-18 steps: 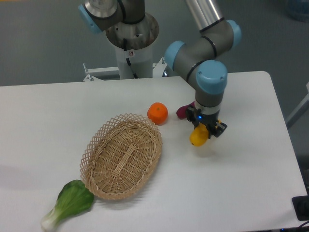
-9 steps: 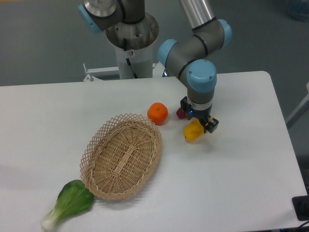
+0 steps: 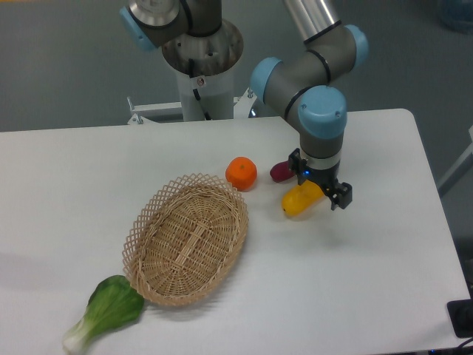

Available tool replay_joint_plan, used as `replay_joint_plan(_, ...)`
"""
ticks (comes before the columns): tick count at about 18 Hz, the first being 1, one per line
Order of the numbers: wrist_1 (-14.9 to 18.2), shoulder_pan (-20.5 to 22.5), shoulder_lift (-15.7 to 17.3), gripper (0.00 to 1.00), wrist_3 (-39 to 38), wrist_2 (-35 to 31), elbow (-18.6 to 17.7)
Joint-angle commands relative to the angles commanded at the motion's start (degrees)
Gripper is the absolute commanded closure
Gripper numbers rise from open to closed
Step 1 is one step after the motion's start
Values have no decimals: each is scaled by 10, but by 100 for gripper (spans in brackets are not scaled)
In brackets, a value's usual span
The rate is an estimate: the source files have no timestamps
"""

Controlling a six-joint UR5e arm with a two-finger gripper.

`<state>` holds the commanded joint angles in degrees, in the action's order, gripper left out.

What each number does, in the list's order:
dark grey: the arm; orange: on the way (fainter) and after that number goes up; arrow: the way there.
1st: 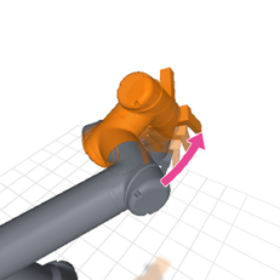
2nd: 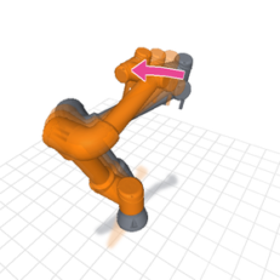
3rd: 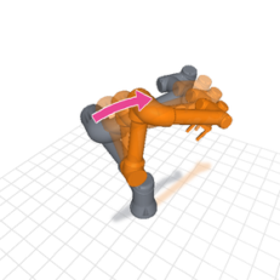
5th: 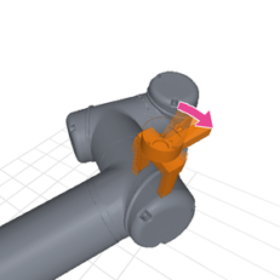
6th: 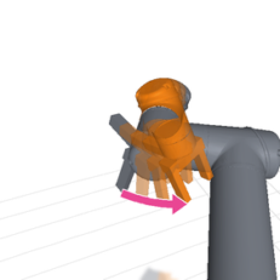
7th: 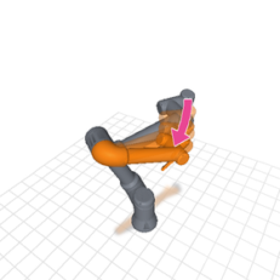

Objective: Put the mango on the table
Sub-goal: 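Open the gripper and lift it away from the mango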

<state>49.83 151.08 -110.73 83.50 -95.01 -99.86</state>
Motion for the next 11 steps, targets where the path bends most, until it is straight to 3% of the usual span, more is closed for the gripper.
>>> replay_joint_plan(3, 10, 4, -20, 0, -1, 0, 43)
replay_joint_plan(11, 93, 23, -86, 0, -2, -1, 173)
